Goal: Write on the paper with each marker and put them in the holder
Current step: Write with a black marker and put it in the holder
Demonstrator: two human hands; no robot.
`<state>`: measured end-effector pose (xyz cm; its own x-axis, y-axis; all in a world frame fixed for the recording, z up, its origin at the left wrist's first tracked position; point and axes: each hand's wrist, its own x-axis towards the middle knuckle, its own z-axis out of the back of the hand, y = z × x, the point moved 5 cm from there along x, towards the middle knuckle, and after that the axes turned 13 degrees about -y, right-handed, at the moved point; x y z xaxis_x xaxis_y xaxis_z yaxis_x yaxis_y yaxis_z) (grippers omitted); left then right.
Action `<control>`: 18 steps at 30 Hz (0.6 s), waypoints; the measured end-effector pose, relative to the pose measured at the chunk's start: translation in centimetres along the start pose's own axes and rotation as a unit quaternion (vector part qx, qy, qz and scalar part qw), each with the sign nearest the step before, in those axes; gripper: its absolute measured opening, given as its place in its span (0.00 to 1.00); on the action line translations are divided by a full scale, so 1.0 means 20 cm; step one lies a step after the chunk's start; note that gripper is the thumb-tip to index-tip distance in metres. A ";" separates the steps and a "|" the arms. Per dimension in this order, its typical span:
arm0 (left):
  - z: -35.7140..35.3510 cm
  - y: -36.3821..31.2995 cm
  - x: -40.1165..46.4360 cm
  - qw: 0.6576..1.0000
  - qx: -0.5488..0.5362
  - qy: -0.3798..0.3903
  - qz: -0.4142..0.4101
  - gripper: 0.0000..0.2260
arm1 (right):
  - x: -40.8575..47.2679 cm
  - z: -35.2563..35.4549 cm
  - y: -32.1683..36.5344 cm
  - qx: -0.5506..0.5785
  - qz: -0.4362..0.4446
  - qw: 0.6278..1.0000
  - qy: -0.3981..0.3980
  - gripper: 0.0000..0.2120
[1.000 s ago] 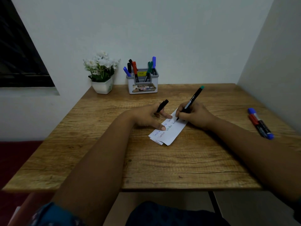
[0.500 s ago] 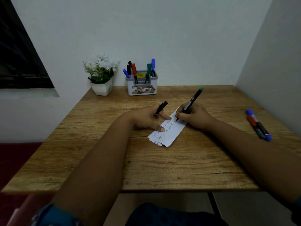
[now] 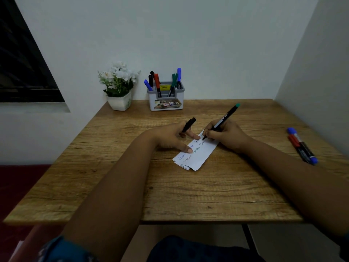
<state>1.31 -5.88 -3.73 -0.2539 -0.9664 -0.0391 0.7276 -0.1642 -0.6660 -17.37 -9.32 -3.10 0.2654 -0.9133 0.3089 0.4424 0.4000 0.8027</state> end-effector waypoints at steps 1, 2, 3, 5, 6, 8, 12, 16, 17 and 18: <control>0.00 0.00 0.00 1.000 -0.002 0.000 -0.002 0.36 | 0.00 0.00 0.00 0.003 0.003 1.000 -0.001 0.06; 0.00 0.00 0.00 1.000 -0.005 0.001 -0.004 0.36 | 0.00 0.00 0.01 0.003 0.008 1.000 0.000 0.05; 0.00 0.00 0.00 1.000 -0.006 0.001 -0.006 0.37 | 0.00 -0.01 0.01 0.002 0.010 1.000 0.004 0.04; 0.00 0.00 0.00 1.000 -0.007 -0.001 -0.007 0.38 | 0.00 0.00 0.00 -0.005 0.004 1.000 0.004 0.05; 0.00 0.01 0.00 1.000 -0.007 -0.002 -0.007 0.38 | 0.00 0.00 0.00 0.006 -0.003 1.000 -0.006 0.06; 0.00 0.00 -0.01 1.000 -0.005 -0.002 -0.007 0.38 | 0.01 0.02 0.00 0.111 -0.044 0.992 -0.038 0.05; 0.00 0.00 0.00 1.000 -0.002 -0.001 -0.002 0.39 | 0.01 0.05 0.02 0.256 -0.101 0.959 -0.062 0.10; 0.00 -0.01 0.00 1.000 0.006 0.001 -0.008 0.35 | -0.01 0.03 0.10 0.384 -0.119 0.914 -0.048 0.10; 0.00 -0.01 0.00 1.000 0.007 0.002 -0.007 0.34 | -0.01 0.04 0.12 0.402 -0.111 0.908 -0.049 0.13; 0.00 -0.01 0.00 1.000 0.007 0.002 -0.006 0.34 | -0.01 0.05 0.13 0.405 -0.101 0.907 -0.050 0.15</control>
<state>1.17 -5.80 -3.49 -0.2649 -0.9636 -0.0345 0.7333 -0.1781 -0.6562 -17.02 -8.08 -0.56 0.1520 -0.9803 0.1265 -0.3126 0.0737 0.9470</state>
